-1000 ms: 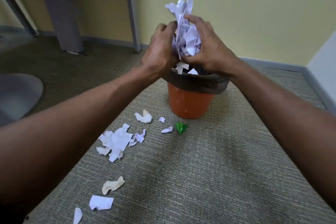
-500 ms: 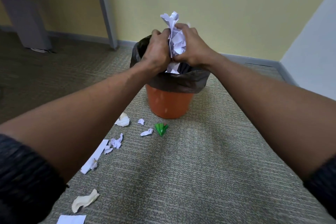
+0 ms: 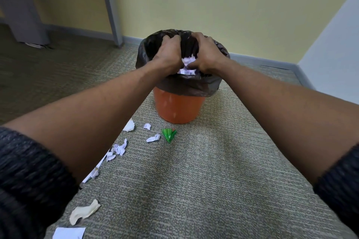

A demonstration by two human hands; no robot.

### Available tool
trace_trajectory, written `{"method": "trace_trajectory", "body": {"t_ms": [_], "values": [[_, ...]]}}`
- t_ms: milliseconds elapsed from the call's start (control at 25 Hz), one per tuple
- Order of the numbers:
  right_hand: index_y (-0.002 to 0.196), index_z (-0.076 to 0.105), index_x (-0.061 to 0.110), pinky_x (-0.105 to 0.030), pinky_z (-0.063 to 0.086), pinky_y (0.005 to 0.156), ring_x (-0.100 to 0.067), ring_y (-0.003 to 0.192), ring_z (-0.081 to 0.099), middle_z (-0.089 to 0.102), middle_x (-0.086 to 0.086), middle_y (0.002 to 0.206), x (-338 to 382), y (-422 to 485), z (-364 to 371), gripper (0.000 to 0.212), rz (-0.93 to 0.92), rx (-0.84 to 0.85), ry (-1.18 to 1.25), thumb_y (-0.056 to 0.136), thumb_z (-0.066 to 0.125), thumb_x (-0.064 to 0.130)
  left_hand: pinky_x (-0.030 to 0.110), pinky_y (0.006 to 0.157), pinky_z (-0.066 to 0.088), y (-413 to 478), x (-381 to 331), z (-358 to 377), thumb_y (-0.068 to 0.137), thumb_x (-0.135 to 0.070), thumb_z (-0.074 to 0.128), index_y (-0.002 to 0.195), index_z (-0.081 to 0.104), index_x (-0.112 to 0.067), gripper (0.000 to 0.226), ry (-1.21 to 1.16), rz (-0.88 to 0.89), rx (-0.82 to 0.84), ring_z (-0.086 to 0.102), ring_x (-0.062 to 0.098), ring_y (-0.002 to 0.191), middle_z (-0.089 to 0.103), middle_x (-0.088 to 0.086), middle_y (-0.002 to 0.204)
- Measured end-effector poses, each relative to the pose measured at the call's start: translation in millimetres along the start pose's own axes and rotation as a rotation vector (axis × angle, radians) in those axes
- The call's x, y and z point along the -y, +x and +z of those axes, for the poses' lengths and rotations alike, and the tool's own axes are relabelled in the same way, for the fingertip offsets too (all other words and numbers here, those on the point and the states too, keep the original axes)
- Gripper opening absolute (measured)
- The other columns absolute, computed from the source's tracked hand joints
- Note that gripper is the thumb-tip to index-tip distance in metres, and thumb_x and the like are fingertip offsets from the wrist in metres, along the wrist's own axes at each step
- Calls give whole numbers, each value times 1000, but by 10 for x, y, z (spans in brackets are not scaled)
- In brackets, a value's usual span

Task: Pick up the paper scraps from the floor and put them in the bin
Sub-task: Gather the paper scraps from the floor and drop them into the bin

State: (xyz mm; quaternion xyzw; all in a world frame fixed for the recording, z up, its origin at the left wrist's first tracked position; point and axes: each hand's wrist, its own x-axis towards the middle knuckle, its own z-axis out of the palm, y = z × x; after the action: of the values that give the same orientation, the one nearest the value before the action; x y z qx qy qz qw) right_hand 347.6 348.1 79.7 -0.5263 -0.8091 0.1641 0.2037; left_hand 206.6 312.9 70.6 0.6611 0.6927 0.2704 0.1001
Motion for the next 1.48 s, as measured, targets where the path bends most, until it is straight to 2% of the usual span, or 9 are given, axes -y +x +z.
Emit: {"method": "trace_trajectory", "body": {"t_ms": [160, 320, 440, 640, 760, 1000, 1240, 1320, 1480], "values": [[151, 34, 11, -27, 35, 106, -30, 135, 45, 41, -17, 146, 106, -121, -9, 83, -23, -76, 11, 80, 76, 12, 31, 95, 40, -121, 20, -84, 76, -9, 76, 134, 49, -6, 64, 28, 45, -9, 50, 34, 122, 46, 19, 134], [153, 30, 5, -36, 28, 121, -28, 146, 32, 34, -15, 157, 319, -299, 154, 74, -159, -147, -10, 88, 64, 12, 47, 105, 42, -318, 142, -157, 76, -17, 71, 140, 43, -11, 70, 84, 144, -100, 42, 34, 130, 44, 14, 141], [156, 27, 4, -37, 20, 126, -27, 153, 22, 26, -15, 164, 554, -415, 340, 76, -216, -195, -44, 87, 60, 8, 45, 109, 41, -515, 252, -270, 82, -21, 64, 146, 38, -13, 69, 152, 172, -208, 40, 31, 134, 41, 11, 146], [153, 32, -1, -35, 16, 127, -32, 152, 24, 29, -22, 161, 1003, -564, 598, 75, -306, -210, -56, 85, 61, 9, 41, 113, 34, -874, 570, -555, 89, -14, 59, 148, 34, -13, 64, 233, 138, -267, 32, 27, 142, 33, 12, 154], [155, 28, 1, -35, 15, 127, -29, 153, 22, 26, -19, 163, 1274, -665, 820, 76, -353, -188, -80, 87, 63, 9, 38, 112, 36, -1157, 831, -700, 86, -5, 63, 148, 33, -11, 69, 304, 95, -294, 33, 27, 141, 33, 13, 155], [158, 22, 9, -40, 22, 126, -27, 153, 22, 20, -12, 166, 1480, -873, 1444, 84, -357, -48, -91, 86, 65, 11, 44, 115, 34, -1647, 1454, -815, 83, 0, 66, 156, 22, -11, 85, 427, -86, -142, 22, 31, 148, 19, 16, 163], [158, 21, 17, -43, 29, 122, -31, 150, 26, 22, -12, 164, 1245, -957, 1904, 88, -296, 127, -115, 86, 71, 22, 46, 114, 35, -2018, 1965, -682, 83, -10, 74, 158, 14, -14, 96, 420, -209, 44, 23, 33, 148, 19, 15, 162], [159, 18, 22, -47, 32, 120, -32, 149, 27, 22, -11, 163, 1071, -953, 2011, 95, -255, 221, -137, 84, 77, 31, 48, 114, 38, -2089, 2125, -580, 81, -16, 79, 158, 12, -15, 102, 414, -252, 138, 26, 35, 147, 20, 16, 161], [159, 13, 30, -53, 36, 116, -36, 149, 25, 17, -11, 164, 739, -871, 2258, 109, -143, 421, -247, 75, 82, 48, 52, 116, 33, -2182, 2484, -380, 71, -44, 87, 158, 11, -17, 119, 349, -433, 356, 22, 39, 148, 20, 17, 162]]}}
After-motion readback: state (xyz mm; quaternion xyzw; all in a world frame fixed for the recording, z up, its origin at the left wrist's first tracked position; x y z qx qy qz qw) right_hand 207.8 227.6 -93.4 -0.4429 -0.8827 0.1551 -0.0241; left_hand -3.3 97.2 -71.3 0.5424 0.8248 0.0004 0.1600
